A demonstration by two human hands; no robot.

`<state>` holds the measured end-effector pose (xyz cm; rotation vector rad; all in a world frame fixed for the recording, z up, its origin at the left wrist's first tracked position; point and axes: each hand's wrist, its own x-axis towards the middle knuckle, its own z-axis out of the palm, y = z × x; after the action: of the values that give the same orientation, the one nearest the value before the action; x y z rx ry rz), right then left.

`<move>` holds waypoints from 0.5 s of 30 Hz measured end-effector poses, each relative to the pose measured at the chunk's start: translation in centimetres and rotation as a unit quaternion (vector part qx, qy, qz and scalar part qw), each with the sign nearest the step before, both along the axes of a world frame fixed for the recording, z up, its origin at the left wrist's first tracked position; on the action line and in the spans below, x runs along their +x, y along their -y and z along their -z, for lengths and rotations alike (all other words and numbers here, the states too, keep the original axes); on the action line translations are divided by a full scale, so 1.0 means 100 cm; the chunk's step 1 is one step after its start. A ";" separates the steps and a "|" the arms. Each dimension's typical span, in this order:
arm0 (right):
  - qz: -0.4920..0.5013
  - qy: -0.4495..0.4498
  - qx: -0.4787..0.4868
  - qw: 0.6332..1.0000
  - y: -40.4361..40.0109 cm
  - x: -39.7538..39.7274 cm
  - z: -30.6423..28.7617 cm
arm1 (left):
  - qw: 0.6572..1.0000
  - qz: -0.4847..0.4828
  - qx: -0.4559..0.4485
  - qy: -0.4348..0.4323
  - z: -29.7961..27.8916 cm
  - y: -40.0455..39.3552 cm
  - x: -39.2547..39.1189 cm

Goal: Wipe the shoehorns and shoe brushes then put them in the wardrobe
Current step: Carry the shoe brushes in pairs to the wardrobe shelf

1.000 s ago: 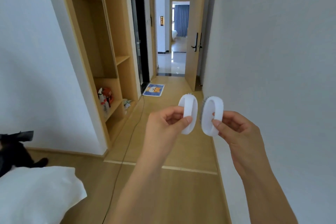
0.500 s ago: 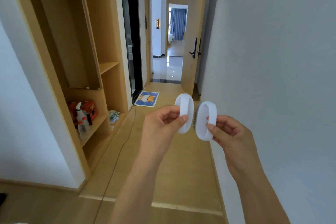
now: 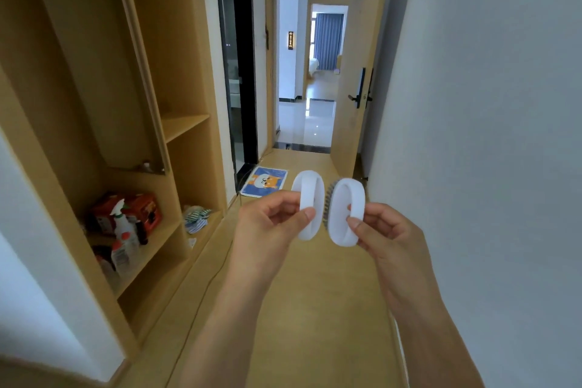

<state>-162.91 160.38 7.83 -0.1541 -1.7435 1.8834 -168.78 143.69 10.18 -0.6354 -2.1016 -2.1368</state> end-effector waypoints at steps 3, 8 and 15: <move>-0.034 -0.010 -0.002 0.999 -0.028 -0.068 0.002 | 1.000 -0.028 0.003 -0.005 0.000 -0.026 -0.055; -0.083 -0.019 -0.014 0.996 -0.078 -0.185 -0.007 | 0.996 -0.088 0.004 -0.015 -0.016 -0.075 -0.154; -0.140 -0.017 -0.002 0.990 -0.128 -0.319 -0.011 | 0.990 -0.142 0.001 -0.001 -0.016 -0.119 -0.269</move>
<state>-194.81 173.15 8.88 0.1264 -1.8149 2.0719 -195.69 155.60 11.77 -0.3121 -2.0443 -1.9811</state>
